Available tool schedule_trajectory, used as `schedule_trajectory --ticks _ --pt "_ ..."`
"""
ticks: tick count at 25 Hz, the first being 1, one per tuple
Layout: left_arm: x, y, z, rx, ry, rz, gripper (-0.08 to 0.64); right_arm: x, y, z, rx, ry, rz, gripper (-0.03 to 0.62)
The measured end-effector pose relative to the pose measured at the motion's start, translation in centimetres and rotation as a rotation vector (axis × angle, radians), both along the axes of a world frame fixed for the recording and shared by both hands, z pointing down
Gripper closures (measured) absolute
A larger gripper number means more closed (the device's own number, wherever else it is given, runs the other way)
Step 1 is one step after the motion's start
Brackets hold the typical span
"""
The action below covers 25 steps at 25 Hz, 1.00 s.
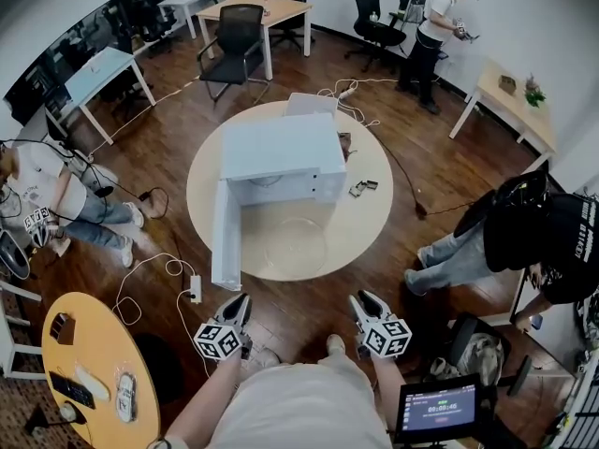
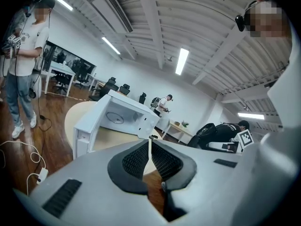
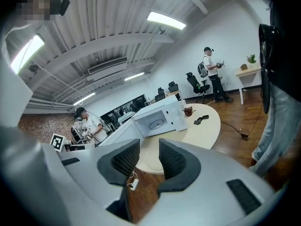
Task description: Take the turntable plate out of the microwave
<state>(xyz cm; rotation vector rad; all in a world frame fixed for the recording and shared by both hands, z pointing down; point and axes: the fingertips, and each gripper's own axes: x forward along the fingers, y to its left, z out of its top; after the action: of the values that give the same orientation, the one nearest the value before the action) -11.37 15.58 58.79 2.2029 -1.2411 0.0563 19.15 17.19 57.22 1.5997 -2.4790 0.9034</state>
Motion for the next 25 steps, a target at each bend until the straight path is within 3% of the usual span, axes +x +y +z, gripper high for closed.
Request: schedule_trajectory --ticks 25 --pt "-1.7 1.2 4.0 -0.083 -0.011 -0.078 0.551 -0.4 -0.8 4.7 -0.084 0.064 -0.050 0.466"
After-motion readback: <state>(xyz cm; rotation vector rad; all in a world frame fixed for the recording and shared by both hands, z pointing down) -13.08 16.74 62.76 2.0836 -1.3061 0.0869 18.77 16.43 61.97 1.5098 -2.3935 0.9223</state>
